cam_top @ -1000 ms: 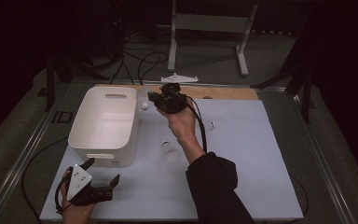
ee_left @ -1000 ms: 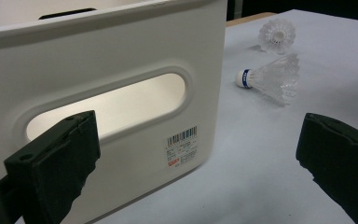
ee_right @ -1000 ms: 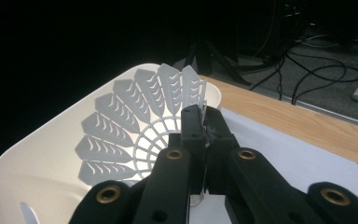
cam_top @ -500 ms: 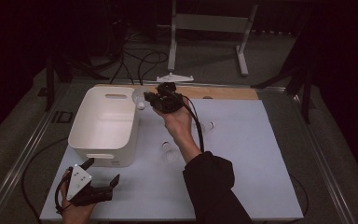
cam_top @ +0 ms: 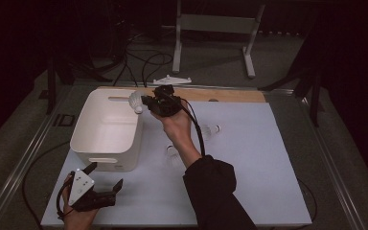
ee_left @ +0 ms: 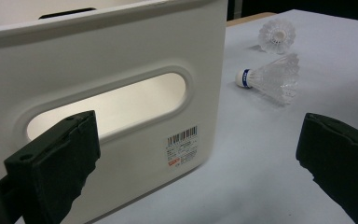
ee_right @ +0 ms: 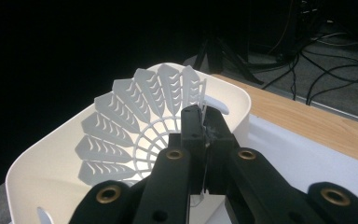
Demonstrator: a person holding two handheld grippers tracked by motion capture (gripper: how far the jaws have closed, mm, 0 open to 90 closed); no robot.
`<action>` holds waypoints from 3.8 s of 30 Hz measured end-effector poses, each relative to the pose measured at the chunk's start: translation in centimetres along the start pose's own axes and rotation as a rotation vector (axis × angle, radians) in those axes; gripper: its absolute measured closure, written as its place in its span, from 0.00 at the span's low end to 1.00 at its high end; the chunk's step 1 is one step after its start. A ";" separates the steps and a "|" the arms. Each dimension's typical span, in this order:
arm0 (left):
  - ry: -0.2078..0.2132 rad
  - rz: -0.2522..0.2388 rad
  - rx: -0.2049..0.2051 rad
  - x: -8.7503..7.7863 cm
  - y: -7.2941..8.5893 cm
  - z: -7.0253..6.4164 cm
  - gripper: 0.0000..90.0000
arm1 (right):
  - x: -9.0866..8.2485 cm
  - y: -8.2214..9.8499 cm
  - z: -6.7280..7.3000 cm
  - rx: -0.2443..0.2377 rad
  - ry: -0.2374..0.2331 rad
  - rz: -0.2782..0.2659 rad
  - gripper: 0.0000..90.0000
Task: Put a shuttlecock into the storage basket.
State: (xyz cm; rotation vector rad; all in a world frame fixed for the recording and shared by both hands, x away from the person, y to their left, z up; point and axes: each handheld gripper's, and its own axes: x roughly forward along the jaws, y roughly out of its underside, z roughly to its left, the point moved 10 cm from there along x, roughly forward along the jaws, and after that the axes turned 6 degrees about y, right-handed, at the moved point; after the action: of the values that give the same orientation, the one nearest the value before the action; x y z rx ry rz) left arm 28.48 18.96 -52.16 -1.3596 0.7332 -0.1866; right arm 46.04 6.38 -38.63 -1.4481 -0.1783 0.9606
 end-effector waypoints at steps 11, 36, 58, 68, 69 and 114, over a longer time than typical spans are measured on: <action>0.000 -0.002 -0.002 0.0 0.0 0.0 0.00 | 0.5 -0.1 1.3 -0.019 -0.024 0.003 0.99; 0.000 0.000 -0.002 -0.1 0.1 0.1 0.00 | 1.0 -0.8 3.9 -0.048 -0.124 -0.039 0.32; -0.002 0.004 0.000 -0.1 0.1 0.0 0.00 | -0.7 -0.2 -0.1 -0.086 -0.005 -0.023 0.11; 0.000 0.008 0.003 0.0 0.1 0.0 0.00 | -1.5 0.2 -1.6 -0.091 0.017 -0.021 0.11; 0.000 0.007 0.003 0.0 0.1 0.0 0.00 | -1.5 0.3 -1.7 -0.095 0.017 -0.016 0.11; 0.001 0.009 0.000 0.1 0.1 -0.1 0.00 | -4.9 2.8 -7.3 -0.116 0.158 0.030 0.11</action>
State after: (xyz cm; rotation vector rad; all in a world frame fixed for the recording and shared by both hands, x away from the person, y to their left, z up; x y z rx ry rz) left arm 28.43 18.86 -52.32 -1.3557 0.7400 -0.1803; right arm 46.39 -2.69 -40.32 -1.6303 -0.0970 0.8669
